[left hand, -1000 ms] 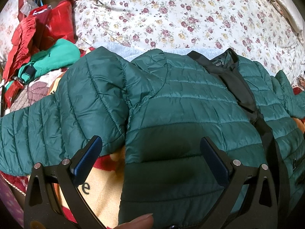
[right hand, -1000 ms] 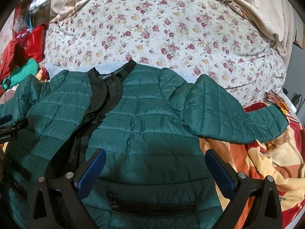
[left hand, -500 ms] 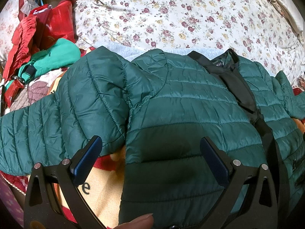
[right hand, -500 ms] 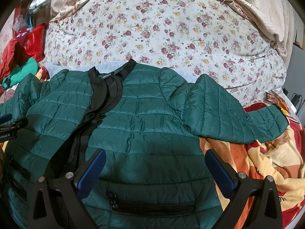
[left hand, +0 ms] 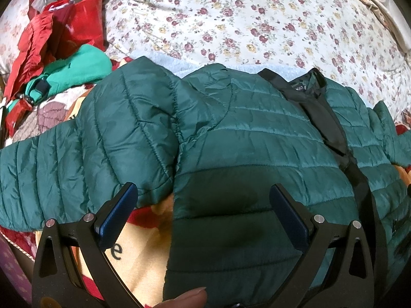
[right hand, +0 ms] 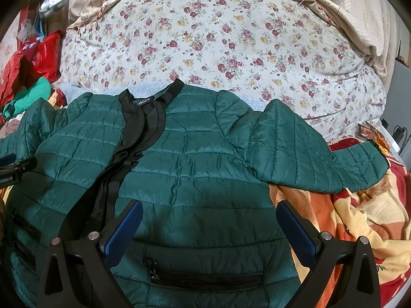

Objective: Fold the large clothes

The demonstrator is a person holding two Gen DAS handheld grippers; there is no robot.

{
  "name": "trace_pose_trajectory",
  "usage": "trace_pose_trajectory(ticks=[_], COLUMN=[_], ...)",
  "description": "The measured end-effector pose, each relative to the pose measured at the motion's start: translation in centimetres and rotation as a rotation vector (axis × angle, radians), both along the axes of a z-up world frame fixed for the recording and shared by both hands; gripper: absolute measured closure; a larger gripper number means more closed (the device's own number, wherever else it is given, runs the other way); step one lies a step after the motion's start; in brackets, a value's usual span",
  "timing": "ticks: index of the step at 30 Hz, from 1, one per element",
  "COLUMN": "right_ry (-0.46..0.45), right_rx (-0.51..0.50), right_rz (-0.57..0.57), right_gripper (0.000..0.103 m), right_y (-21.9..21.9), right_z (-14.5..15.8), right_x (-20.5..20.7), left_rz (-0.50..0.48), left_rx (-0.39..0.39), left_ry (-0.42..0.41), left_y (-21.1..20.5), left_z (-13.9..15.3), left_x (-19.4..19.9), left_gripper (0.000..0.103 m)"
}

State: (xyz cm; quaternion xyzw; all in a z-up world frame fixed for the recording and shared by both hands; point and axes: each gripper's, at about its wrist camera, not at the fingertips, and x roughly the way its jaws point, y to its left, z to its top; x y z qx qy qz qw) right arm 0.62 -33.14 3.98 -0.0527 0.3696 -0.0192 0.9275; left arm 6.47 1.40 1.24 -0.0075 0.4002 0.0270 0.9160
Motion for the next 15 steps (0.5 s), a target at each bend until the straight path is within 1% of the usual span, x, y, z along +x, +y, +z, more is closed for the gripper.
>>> trace_pose_trajectory(ticks=[4, 8, 9, 12, 14, 15], right_ry=[0.001, 0.001, -0.001, -0.006, -0.013, -0.015], right_rx=[0.006, 0.014, 0.015, 0.018, 0.026, 0.032], right_rz=[-0.003, -0.004, -0.004, -0.001, -0.005, -0.010], right_gripper=[0.000, 0.000, 0.000, 0.000, 0.000, 0.000], right_y=[-0.1, -0.2, -0.2, -0.4, -0.7, -0.9], right_z=[-0.1, -0.4, -0.3, -0.1, 0.2, 0.3], right_x=[0.0, 0.0, 0.0, -0.2, -0.3, -0.4], left_rz=[0.031, 0.105, 0.130, 0.169, 0.189, 0.206], left_rx=[-0.038, -0.090, -0.111, -0.142, -0.165, -0.154], left_ry=[0.027, 0.039, 0.031, -0.025, -0.041, -0.034], left_y=[1.2, 3.8, 4.9, 7.6, 9.2, 9.9], left_z=[-0.3, 0.3, 0.8, 2.6, 3.1, 3.0], left_x=[0.1, -0.4, -0.7, -1.6, -2.0, -2.2], left_gripper=[0.000, 0.000, 0.000, 0.000, 0.000, 0.000])
